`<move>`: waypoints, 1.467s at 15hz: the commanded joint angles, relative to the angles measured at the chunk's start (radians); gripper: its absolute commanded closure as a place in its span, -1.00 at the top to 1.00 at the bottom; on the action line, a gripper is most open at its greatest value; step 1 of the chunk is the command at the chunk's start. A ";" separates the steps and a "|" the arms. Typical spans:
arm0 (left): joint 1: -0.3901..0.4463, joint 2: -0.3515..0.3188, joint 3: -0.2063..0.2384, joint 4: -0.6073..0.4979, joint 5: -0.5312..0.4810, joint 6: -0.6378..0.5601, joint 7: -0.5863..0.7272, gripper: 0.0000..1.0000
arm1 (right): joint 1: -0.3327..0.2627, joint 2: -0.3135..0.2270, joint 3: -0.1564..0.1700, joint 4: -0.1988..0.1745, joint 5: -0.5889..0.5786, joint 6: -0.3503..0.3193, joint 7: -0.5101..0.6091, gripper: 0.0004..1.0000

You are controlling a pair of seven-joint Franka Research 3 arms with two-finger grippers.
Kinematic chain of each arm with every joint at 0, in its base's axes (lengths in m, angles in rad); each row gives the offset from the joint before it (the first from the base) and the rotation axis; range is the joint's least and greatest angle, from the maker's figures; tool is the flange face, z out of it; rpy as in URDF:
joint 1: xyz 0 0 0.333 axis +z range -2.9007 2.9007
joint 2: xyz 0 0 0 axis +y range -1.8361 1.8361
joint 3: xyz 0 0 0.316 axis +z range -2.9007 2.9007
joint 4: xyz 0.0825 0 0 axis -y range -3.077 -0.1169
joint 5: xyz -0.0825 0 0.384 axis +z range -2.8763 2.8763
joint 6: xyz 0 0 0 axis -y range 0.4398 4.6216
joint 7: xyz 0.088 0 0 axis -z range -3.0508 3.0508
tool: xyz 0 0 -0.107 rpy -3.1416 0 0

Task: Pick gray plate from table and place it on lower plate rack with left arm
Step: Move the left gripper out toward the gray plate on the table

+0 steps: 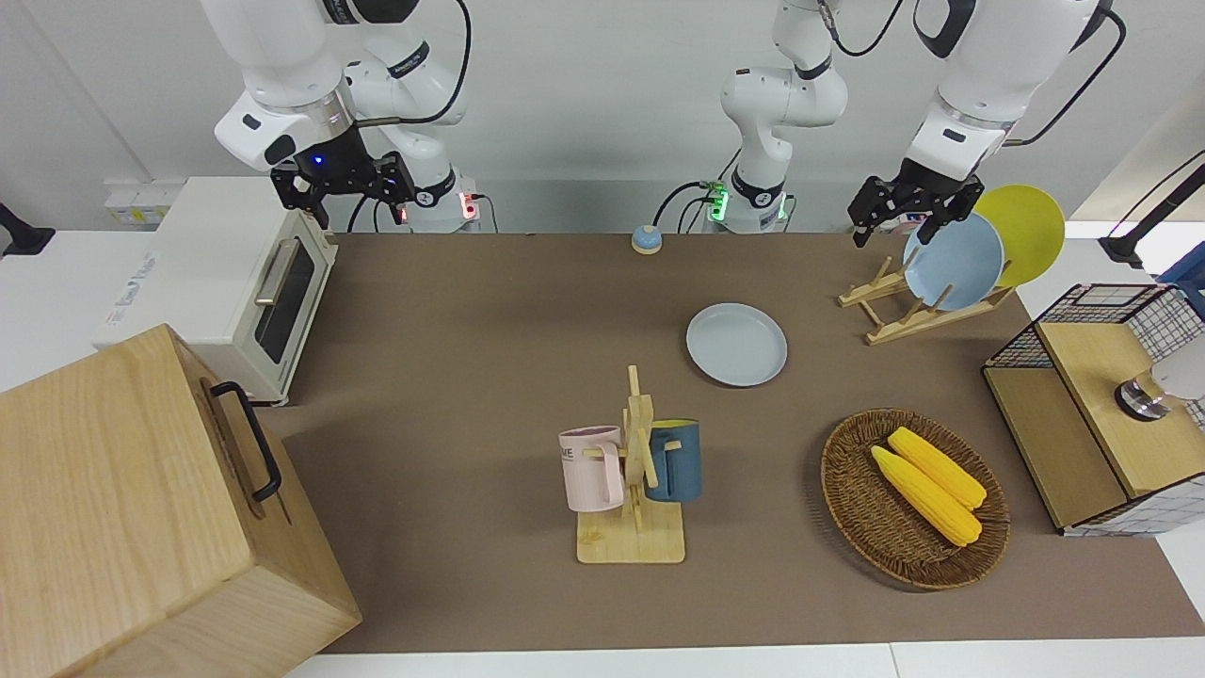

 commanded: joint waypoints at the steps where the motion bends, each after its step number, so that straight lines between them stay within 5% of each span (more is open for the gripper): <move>1: 0.015 0.013 -0.012 -0.001 0.013 -0.015 -0.030 0.98 | -0.023 -0.002 0.021 0.007 -0.006 -0.011 0.012 0.97; 13: 0.011 0.010 -0.009 -0.031 0.011 -0.011 -0.066 0.98 | -0.023 -0.004 0.020 0.007 -0.005 -0.011 0.012 0.97; 22: 0.006 -0.119 -0.015 -0.415 -0.070 0.279 -0.066 0.98 | -0.023 -0.002 0.021 0.007 -0.006 -0.011 0.012 0.97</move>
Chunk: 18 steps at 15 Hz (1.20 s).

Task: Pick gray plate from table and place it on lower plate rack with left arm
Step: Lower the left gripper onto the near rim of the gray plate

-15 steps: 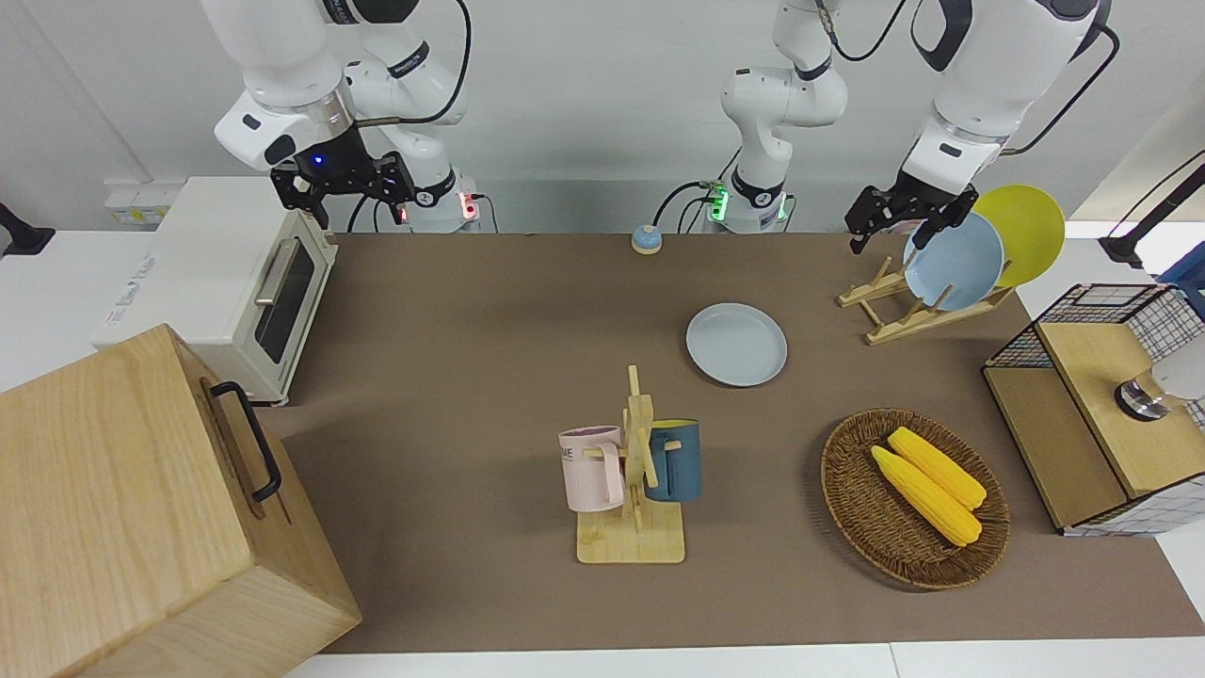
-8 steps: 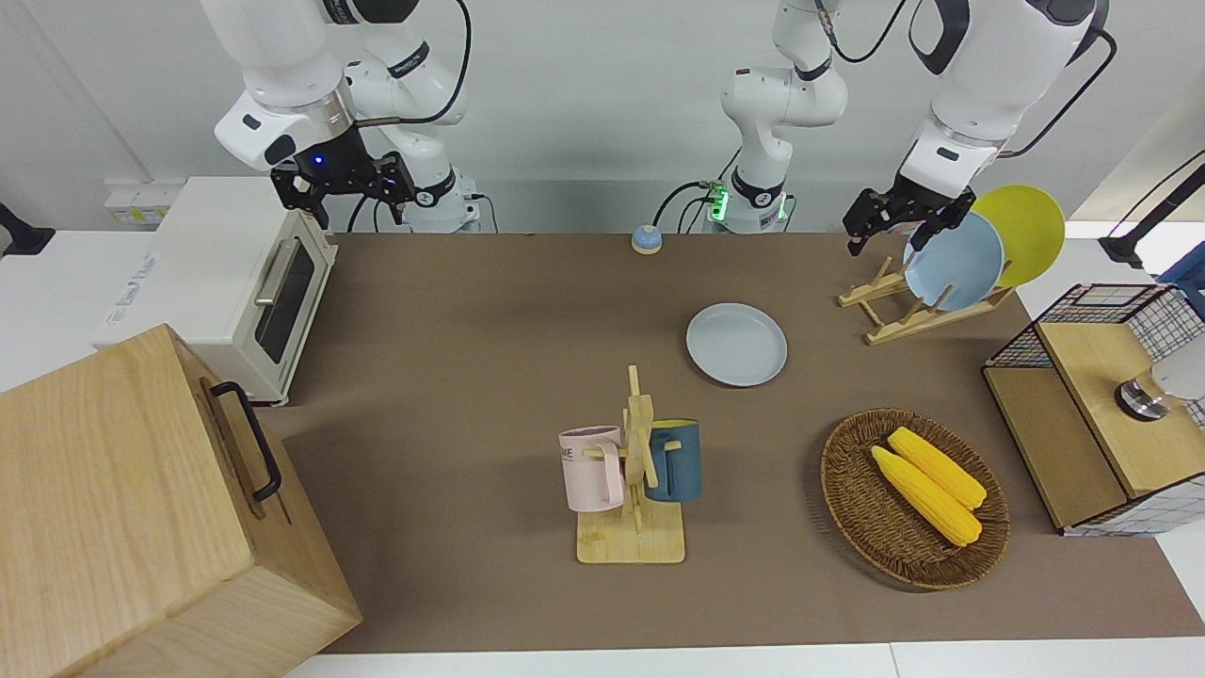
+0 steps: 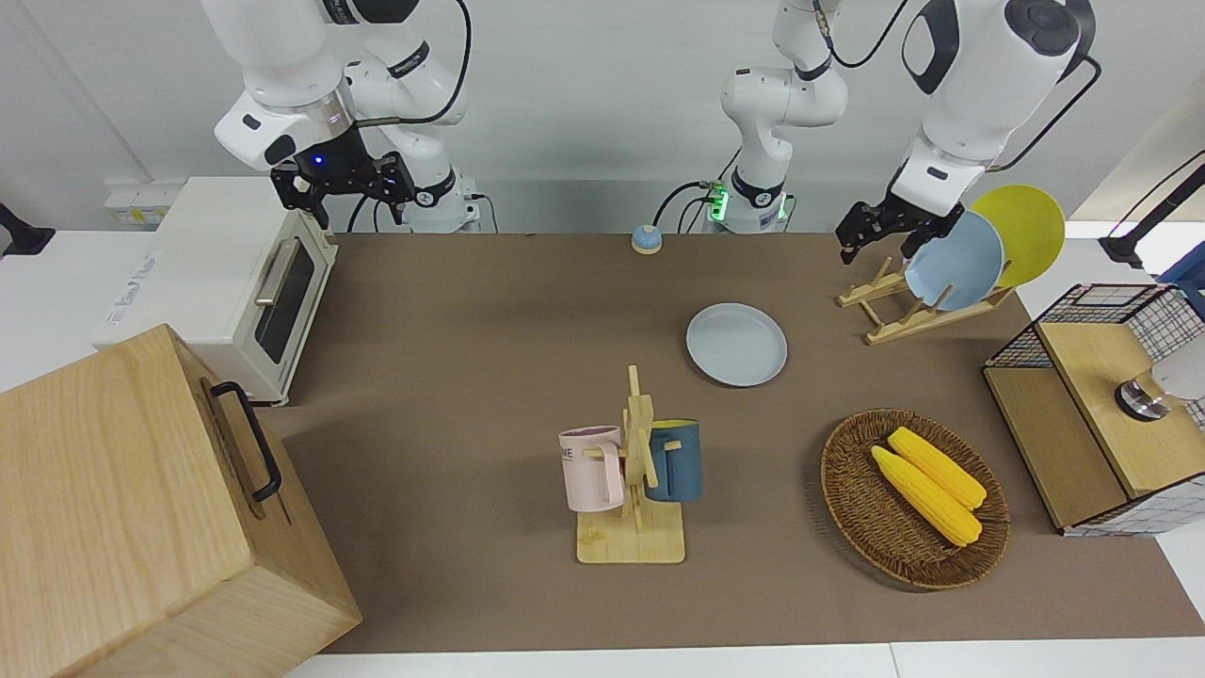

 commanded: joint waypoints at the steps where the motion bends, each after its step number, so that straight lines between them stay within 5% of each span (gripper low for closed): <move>1: 0.005 -0.124 -0.013 -0.244 -0.022 0.167 -0.013 0.98 | -0.023 -0.002 0.020 0.007 -0.005 -0.011 0.012 0.97; 10: 0.016 -0.150 -0.067 -0.584 -0.088 0.520 -0.021 0.98 | -0.023 -0.002 0.021 0.007 -0.005 -0.011 0.012 0.97; 18: 0.016 -0.083 -0.079 -0.661 -0.095 0.654 -0.021 0.98 | -0.023 -0.002 0.021 0.007 -0.006 -0.011 0.012 0.97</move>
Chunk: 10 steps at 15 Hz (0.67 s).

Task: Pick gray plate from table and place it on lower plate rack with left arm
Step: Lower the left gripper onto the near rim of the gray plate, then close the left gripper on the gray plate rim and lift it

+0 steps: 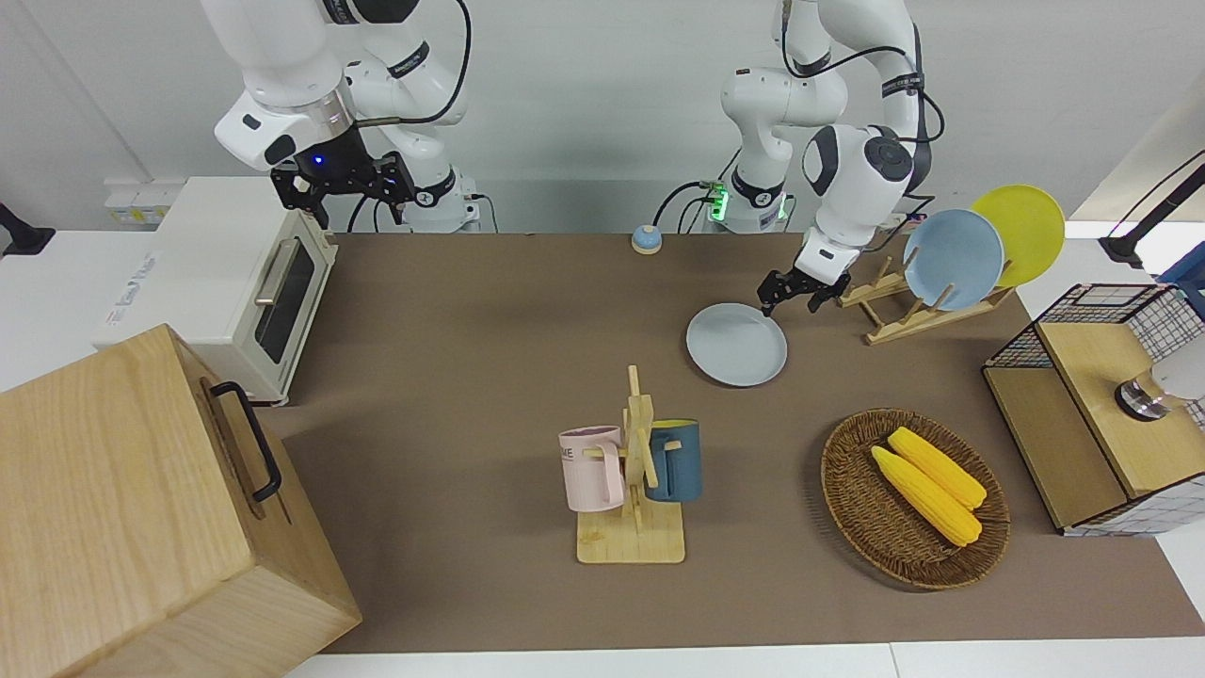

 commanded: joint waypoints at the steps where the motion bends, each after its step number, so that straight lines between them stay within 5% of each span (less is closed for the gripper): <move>1: 0.015 0.030 -0.018 -0.031 -0.022 0.065 -0.006 0.98 | -0.023 -0.002 0.021 0.007 -0.005 -0.011 0.012 0.97; 7: -0.005 0.144 -0.018 -0.031 -0.022 0.166 -0.006 0.91 | -0.023 -0.002 0.021 0.006 -0.005 -0.011 0.012 0.97; 9: -0.005 0.145 -0.018 -0.031 -0.024 0.165 -0.007 -0.20 | -0.023 -0.002 0.021 0.006 -0.005 -0.011 0.012 0.97; 10: -0.005 0.145 -0.018 -0.031 -0.027 0.162 -0.003 -0.99 | -0.023 -0.002 0.021 0.007 -0.006 -0.011 0.012 0.97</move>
